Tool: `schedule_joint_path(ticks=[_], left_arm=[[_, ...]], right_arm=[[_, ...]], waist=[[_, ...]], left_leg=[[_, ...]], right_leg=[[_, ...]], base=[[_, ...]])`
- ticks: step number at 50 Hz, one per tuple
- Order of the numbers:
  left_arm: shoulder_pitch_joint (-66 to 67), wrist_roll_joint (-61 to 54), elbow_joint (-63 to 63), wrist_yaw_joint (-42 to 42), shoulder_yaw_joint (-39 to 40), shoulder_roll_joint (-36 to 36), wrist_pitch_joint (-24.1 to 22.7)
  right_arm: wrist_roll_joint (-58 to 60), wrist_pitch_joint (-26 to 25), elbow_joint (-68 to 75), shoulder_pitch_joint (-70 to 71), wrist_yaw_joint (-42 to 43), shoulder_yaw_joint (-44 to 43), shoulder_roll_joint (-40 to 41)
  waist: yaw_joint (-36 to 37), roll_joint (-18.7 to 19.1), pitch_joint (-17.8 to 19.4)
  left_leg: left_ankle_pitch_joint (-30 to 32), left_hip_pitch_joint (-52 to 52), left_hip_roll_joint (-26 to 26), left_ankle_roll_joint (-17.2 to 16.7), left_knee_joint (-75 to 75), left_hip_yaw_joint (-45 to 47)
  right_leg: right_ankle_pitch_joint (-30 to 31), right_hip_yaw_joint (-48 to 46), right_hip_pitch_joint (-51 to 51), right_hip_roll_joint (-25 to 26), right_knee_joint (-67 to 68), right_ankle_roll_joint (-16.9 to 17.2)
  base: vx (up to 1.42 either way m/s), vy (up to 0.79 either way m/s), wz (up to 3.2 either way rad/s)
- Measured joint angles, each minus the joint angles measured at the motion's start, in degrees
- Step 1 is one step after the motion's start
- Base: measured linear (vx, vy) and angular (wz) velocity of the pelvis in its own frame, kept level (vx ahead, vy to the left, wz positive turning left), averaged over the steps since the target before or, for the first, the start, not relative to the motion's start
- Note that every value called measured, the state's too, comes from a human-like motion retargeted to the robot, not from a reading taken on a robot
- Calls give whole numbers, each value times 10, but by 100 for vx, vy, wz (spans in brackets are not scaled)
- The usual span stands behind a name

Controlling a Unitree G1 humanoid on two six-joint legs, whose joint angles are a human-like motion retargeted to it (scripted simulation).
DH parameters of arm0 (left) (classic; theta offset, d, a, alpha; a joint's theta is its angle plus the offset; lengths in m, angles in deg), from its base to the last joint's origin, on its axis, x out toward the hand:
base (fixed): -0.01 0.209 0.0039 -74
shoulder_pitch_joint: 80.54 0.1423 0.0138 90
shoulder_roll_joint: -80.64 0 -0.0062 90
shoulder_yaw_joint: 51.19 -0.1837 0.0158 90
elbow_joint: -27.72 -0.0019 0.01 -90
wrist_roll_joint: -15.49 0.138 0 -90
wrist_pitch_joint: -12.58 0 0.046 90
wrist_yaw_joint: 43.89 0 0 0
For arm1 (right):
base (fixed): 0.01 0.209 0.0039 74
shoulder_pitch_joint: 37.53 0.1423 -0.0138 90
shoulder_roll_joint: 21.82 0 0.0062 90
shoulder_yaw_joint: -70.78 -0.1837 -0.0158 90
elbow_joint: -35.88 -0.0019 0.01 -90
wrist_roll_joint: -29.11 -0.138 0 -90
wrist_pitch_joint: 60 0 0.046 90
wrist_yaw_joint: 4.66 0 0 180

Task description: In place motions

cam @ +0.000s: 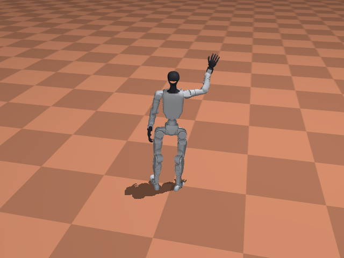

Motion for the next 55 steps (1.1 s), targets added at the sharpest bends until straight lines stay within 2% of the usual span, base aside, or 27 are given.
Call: schedule_joint_path(ticks=[3, 7, 11, 13, 15, 17, 18, 20, 23, 25, 28, 32, 35, 39, 40, 43, 44, 47, 50, 53, 55], left_arm=[[13, 2, -3, -3, 21, -8, 0], [30, 13, -5, -16, 27, -20, 4], [41, 31, 3, -31, 29, -26, 7], [45, 30, 6, -33, 30, -30, 7], [46, 28, 7, -35, 28, -32, 8], [42, 26, 3, -39, 22, -29, 10], [41, 25, 1, -40, 18, -27, 11], [38, 23, 0, -44, 8, -21, 12], [35, 25, 5, -47, -1, -17, 11], [31, 24, 10, -47, -4, -13, 10], [21, 15, 12, -41, -4, -10, 9], [10, 0, 13, -31, -9, 4, 8], [2, -2, 10, -30, -19, 21, 7], [-7, 2, 2, -29, -25, 44, 9], [-9, 3, 0, -29, -24, 49, 9], [-5, 1, -1, -27, -4, 30, 7], [-4, 0, 0, -27, -2, 23, 6], [-3, 2, 3, -29, -6, -1, 3], [-7, 7, -1, -30, -16, -25, 3], [-9, 8, -14, -27, -26, -46, 4], [-9, 7, -29, -25, -25, -60, 6]], right_arm=[[-134, -20, 173, 49, -119, -21, 68], [-291, -48, 373, 77, -255, -112, 118], [-513, -130, 545, 65, -381, -237, 116], [-661, -157, 603, 47, -404, -305, 114], [-798, -130, 626, 25, -372, -360, 121], [-926, -17, 603, 2, -288, -388, 145], [-934, 23, 577, -3, -250, -383, 158], [-888, 59, 498, -2, -194, -342, 188], [-744, 48, 343, 14, -185, -236, 219], [-639, 63, 250, 21, -183, -165, 207], [-435, 74, 126, 46, -114, -55, 146], [-177, 50, -24, 124, -28, 101, 34], [-17, 35, -153, 209, -14, 218, -33], [107, 24, -330, 330, -35, 357, -62], [134, 21, -381, 372, -49, 401, -63], [183, 16, -456, 640, -50, 675, -3], [195, 24, -467, 687, -35, 724, 11], [203, 49, -461, 742, 37, 779, 13], [149, 57, -375, 739, 81, 776, -29], [58, 48, -240, 686, 71, 729, -63], [-36, 69, -98, 586, 60, 630, -53]], waist=[[-16, 19, -9], [-34, 45, -11], [-47, 56, -3], [-50, 59, 1], [-50, 60, 2], [-45, 57, 2], [-42, 55, 1], [-39, 52, 1], [-39, 50, -1], [-36, 47, -1], [-28, 41, -1], [-20, 24, 3], [-12, 5, 6], [-1, -21, 9], [1, -28, 12], [-8, -18, 15], [-9, -14, 15], [-4, -3, 20], [9, 10, 24], [22, 22, 24], [25, 32, 22]], left_leg=[[-2, -1, 5, 0, -3, 11], [-5, -1, 11, 0, -3, 26], [-5, 4, 13, -2, -2, 35], [-5, 9, 14, -2, -3, 40], [-6, 12, 14, -3, -4, 43], [-7, 17, 14, -3, -5, 49], [-7, 20, 14, -2, -6, 51], [-8, 25, 14, -2, -8, 54], [-7, 29, 12, -1, -8, 54], [-7, 31, 10, -1, -9, 52], [-6, 31, 7, 0, -11, 49], [-4, 30, 4, 0, -11, 44], [-3, 32, 2, 0, -12, 42], [-3, 39, 1, -1, -13, 46], [-3, 42, 1, -1, -14, 46], [-3, 47, 1, -1, -15, 40], [-3, 47, 1, 0, -14, 37], [-3, 45, 2, 1, -13, 32], [-3, 41, 2, 2, -12, 29], [-3, 36, 2, 2, -10, 29], [-4, 34, 3, 3, -9, 30]], right_leg=[[3, 4, -10, 2, 0, 1], [7, 11, -20, 6, 0, 1], [10, 21, -23, 9, -1, -1], [11, 27, -23, 10, -1, -2], [10, 31, -24, 11, -1, -3], [10, 37, -24, 12, 0, -3], [10, 39, -23, 12, 1, -4], [10, 42, -21, 12, 3, -4], [9, 42, -18, 11, 3, -5], [9, 41, -15, 10, 3, -5], [9, 39, -14, 6, 4, -4], [9, 34, -11, 3, 4, -5], [9, 33, -9, 1, 4, -5], [8, 36, -5, 0, 5, -6], [8, 37, -3, 0, 6, -7], [6, 35, 3, 1, 8, -6], [6, 35, 5, 1, 8, -6], [5, 32, 7, 3, 8, -6], [6, 30, 6, 4, 7, -5], [6, 28, 4, 3, 5, -5], [7, 28, 3, 3, 4, -4]], base=[[2, 3, -31], [0, 6, -33], [0, 0, -22], [0, -2, -20], [0, 1, -10], [0, 4, -22], [1, 4, -20], [0, 0, 0], [0, 0, 0], [0, 0, 0], [-1, -4, 7], [-1, -7, 12], [-2, -7, 5], [0, -1, -1], [0, -6, -2], [1, -7, 15], [2, -5, 22], [0, 0, 0], [0, 0, 0], [0, 0, 0], [0, 0, 0]])
